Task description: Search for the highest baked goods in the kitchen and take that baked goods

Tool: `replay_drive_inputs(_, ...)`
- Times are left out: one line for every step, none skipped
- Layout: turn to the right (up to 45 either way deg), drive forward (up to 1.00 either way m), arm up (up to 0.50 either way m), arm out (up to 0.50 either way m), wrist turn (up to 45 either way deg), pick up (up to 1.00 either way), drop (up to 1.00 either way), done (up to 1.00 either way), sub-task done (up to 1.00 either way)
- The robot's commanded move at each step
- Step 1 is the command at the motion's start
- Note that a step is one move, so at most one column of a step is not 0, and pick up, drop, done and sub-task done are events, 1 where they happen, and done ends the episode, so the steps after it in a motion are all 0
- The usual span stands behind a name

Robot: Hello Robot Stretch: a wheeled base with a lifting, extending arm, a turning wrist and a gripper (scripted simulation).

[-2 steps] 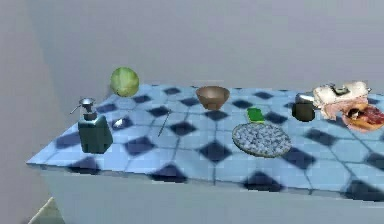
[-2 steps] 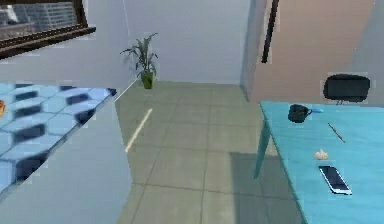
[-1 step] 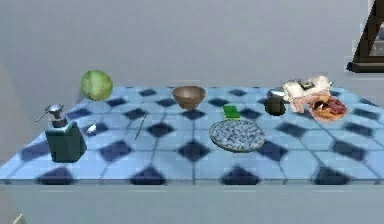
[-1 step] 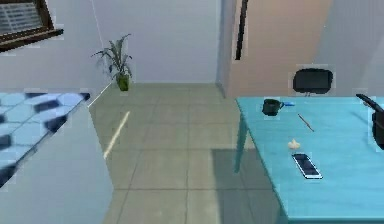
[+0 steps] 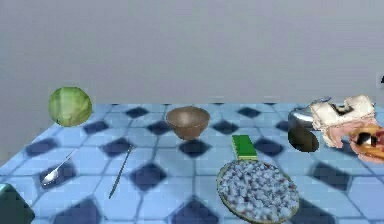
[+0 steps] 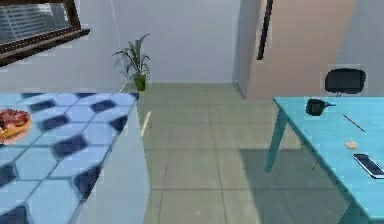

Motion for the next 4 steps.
replay_drive_inputs(-42.0,0.0,0.0,0.0,0.0,0.0,0.0,0.0,0.0)
replay_drive_inputs(45.0,0.0,0.0,0.0,0.0,0.0,0.0,0.0,0.0)
replay_drive_inputs(45.0,0.0,0.0,0.0,0.0,0.0,0.0,0.0,0.0)
replay_drive_inputs(39.0,0.0,0.0,0.0,0.0,0.0,0.0,0.0,0.0)
